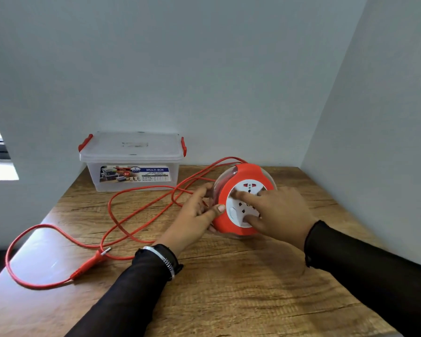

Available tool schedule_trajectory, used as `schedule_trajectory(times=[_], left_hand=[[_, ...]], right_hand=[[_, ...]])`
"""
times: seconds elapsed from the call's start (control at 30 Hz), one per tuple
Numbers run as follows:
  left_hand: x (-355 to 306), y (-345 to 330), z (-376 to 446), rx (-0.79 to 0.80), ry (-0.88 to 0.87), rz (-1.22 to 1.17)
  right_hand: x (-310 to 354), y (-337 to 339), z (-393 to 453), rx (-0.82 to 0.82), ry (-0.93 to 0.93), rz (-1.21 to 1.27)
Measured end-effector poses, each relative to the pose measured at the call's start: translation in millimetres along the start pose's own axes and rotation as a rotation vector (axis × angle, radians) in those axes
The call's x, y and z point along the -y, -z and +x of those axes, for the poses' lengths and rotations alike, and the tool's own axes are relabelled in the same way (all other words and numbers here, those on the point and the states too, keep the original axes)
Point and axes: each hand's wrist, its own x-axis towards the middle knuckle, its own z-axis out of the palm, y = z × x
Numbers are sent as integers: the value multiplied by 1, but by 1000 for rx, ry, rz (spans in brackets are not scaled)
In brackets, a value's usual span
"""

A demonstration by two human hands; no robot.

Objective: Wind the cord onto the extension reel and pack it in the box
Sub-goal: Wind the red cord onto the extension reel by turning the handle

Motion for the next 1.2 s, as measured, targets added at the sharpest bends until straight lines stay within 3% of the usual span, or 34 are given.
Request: schedule_trajectory(times=[0.13, 0.43, 0.6, 0.7, 0.87, 0.97, 1.1, 1.2], left_hand=[[2, -2, 1, -33, -30, -7], [1, -6, 0, -77, -34, -5], [2, -5, -1, -67, -24, -54], [2, -5, -1, -58, -31, -53], [4, -2, 0, -58, -8, -59], [3, 0, 1, -62, 16, -48], [2, 0, 1, -71, 63, -24], [0, 1, 1, -56, 81, -6]], right_hand=[[15, -13, -2, -95, -292, 220], [46, -18, 5, -279, -886, 1267], [50, -9, 12, -135, -1137, 1787], [46, -6, 15, -7, -1193, 1878], [39, 4, 12, 128, -1082, 1715], [30, 8, 2, 55, -930, 1293], [9, 15, -14, -45, -242, 264], [-4, 25, -6, 32, 195, -64]])
